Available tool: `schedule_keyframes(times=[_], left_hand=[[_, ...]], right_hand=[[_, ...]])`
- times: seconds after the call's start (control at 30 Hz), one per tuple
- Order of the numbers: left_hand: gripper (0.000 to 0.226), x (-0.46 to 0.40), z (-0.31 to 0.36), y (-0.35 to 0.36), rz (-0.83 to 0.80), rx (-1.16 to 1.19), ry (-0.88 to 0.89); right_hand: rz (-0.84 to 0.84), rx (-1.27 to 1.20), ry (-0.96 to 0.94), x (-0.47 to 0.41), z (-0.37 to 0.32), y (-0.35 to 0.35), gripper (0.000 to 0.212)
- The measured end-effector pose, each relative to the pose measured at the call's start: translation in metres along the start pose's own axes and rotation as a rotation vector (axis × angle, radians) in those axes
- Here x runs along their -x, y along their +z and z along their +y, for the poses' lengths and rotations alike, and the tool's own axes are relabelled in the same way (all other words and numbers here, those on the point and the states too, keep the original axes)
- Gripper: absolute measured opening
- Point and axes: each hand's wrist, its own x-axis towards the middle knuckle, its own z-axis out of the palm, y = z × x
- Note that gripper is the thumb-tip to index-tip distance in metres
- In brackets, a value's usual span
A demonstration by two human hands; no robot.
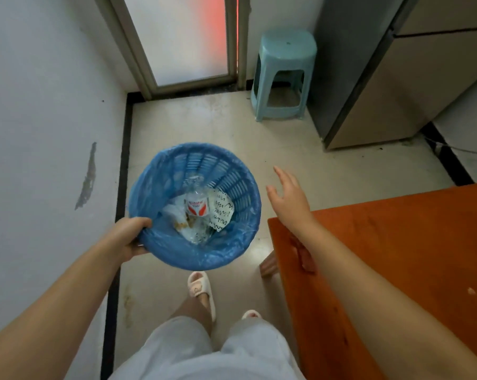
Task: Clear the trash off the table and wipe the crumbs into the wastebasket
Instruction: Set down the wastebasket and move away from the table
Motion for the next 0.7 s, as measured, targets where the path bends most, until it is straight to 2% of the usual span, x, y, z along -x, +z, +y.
schedule_keyframes(times=[0.1,0.17,0.27,0.33,0.53,0.63,0.7], left_hand=[[0.026,-0.019,0.029,-0.018,-0.037,0.032,0.024],[0.026,-0.036,0.049,-0.030,-0.076,0.067,0.030],[0.027,-0.064,0.084,-0.044,-0.118,0.071,0.043],[0.028,-0.084,0.109,-0.053,-0.121,0.057,0.051],[0.029,-0.137,0.190,-0.077,-0.221,-0.059,0.176],[0.040,-0.163,0.230,-0.083,-0.347,-0.070,0.219],[0.047,-0.184,0.257,-0.079,-0.361,-0.062,0.238]], right_hand=[[-0.141,-0.015,0.072,-0.041,-0.018,0.031,0.061],[-0.177,-0.097,0.143,-0.067,-0.031,0.048,0.057],[-0.159,-0.134,0.170,-0.107,-0.052,0.066,0.038],[-0.141,-0.093,0.167,-0.136,-0.070,0.076,0.032],[-0.079,-0.068,0.175,-0.221,-0.119,0.089,0.030],[-0.048,-0.088,0.183,-0.267,-0.133,0.083,0.031],[-0.026,-0.084,0.175,-0.303,-0.139,0.076,0.029]])
